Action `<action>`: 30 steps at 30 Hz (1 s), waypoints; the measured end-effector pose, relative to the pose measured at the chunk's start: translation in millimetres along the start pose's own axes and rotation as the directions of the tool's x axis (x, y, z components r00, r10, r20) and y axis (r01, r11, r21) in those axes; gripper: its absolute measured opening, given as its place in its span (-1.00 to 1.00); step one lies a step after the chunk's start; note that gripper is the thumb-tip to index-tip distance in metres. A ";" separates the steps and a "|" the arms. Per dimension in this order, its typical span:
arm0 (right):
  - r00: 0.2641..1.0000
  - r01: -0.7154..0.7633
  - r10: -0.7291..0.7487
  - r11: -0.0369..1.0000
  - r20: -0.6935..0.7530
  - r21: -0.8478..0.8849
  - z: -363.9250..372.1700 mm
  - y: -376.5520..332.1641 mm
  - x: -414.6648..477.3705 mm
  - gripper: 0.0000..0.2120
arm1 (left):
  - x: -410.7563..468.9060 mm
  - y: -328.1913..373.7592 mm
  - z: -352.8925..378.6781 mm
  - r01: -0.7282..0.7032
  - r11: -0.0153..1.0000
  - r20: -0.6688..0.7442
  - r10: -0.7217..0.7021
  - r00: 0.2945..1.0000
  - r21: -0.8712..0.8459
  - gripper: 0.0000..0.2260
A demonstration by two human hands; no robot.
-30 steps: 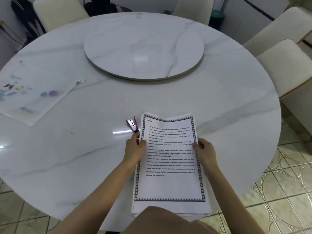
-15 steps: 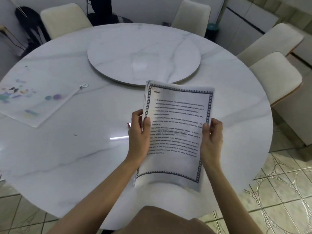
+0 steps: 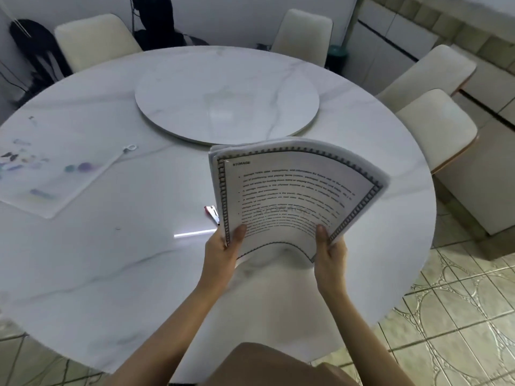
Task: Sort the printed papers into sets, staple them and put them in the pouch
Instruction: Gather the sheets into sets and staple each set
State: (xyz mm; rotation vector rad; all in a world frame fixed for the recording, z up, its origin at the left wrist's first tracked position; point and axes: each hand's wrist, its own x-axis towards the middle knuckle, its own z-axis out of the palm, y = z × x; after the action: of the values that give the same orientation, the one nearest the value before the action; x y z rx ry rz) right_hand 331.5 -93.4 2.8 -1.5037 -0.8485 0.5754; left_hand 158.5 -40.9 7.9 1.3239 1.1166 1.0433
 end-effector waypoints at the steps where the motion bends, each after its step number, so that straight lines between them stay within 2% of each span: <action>1: 1.000 -0.015 0.015 1.000 0.003 -0.016 -0.5 3.1 0.6 -0.75 | 0.8 -1.0 -0.8 0.009 1.000 0.013 -0.009 1.000 -0.002 -0.71; 5: 0.998 -0.058 0.058 0.998 0.001 -0.028 -1.8 8.7 2.9 -0.80 | 3.9 -3.6 -2.9 0.038 0.999 0.025 -0.038 0.999 -0.002 -0.68; 8: 0.999 -0.038 0.037 0.999 -0.021 -0.038 -3.7 4.6 7.0 -0.80 | 3.6 -3.2 -1.5 0.035 0.999 0.026 -0.036 0.999 0.009 -0.64; 12: 0.999 -0.015 0.010 0.992 -0.040 -0.124 -10.7 2.1 11.2 -0.97 | 2.7 -9.8 4.2 0.066 0.997 0.005 -0.066 0.998 0.051 -0.72; 15: 0.999 -0.037 0.027 0.969 -0.044 -0.246 -19.7 12.0 15.5 -0.96 | 1.5 -16.7 7.3 0.113 0.988 0.022 -0.116 0.993 0.101 -0.73; 18: 0.994 -0.107 0.104 0.923 -0.027 -0.369 -27.7 25.2 18.6 -0.86 | 0.8 -24.5 12.5 0.198 0.965 0.061 -0.211 0.976 0.171 -0.73; 23: 0.984 -0.159 0.177 0.812 -0.022 -0.561 -38.0 43.9 19.0 -0.77 | 1.7 -33.3 20.0 0.336 0.849 0.099 -0.406 0.908 0.407 -0.75; 30: 0.979 -0.156 0.201 0.753 -0.001 -0.640 -49.9 56.3 22.4 -0.73 | -3.2 -34.1 13.5 0.337 0.802 0.067 -0.421 0.904 0.492 -0.69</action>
State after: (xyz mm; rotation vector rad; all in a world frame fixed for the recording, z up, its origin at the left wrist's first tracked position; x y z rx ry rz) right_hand 393.7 -105.2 -43.8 -2.2233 -1.0198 0.4990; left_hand 169.4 -46.6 -26.8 1.4462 1.4861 0.3524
